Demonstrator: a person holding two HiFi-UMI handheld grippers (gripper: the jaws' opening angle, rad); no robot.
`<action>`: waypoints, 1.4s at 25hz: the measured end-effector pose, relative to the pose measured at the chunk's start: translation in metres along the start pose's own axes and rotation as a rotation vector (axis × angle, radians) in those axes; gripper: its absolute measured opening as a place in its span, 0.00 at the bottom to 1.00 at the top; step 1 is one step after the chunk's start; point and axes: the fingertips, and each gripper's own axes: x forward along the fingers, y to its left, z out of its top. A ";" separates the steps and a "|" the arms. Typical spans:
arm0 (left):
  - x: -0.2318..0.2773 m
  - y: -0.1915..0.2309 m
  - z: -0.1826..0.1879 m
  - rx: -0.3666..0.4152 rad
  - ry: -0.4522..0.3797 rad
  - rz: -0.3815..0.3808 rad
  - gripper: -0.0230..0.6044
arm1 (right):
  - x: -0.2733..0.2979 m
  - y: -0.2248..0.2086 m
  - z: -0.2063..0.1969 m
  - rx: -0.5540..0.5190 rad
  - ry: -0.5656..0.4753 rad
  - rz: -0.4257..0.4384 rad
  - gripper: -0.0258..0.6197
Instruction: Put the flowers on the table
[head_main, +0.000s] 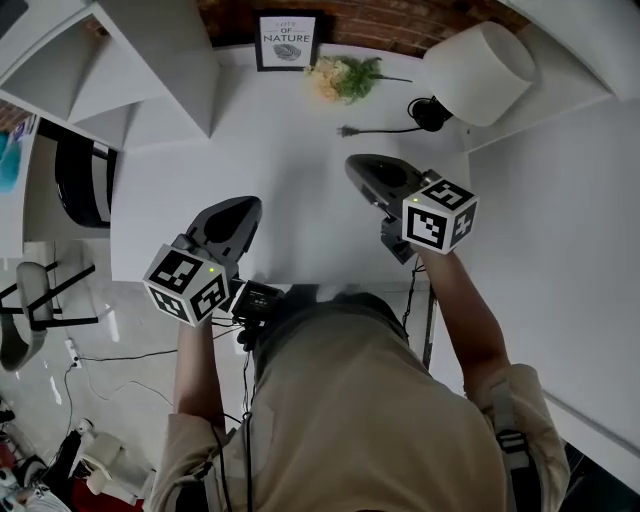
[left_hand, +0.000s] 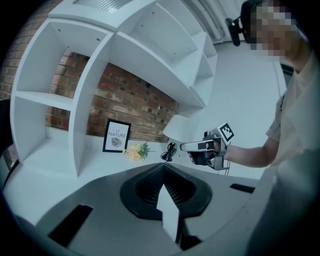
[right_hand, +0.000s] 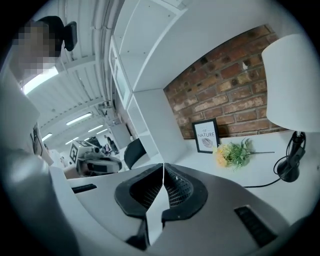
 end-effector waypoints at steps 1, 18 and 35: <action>0.002 -0.008 0.002 0.009 -0.001 -0.006 0.05 | -0.008 0.000 -0.001 0.007 -0.012 0.003 0.08; 0.016 -0.156 -0.013 0.083 0.023 -0.079 0.05 | -0.124 0.026 -0.049 0.053 -0.018 0.098 0.08; -0.003 -0.212 -0.025 0.088 -0.027 -0.042 0.05 | -0.169 0.075 -0.082 -0.055 -0.006 0.228 0.08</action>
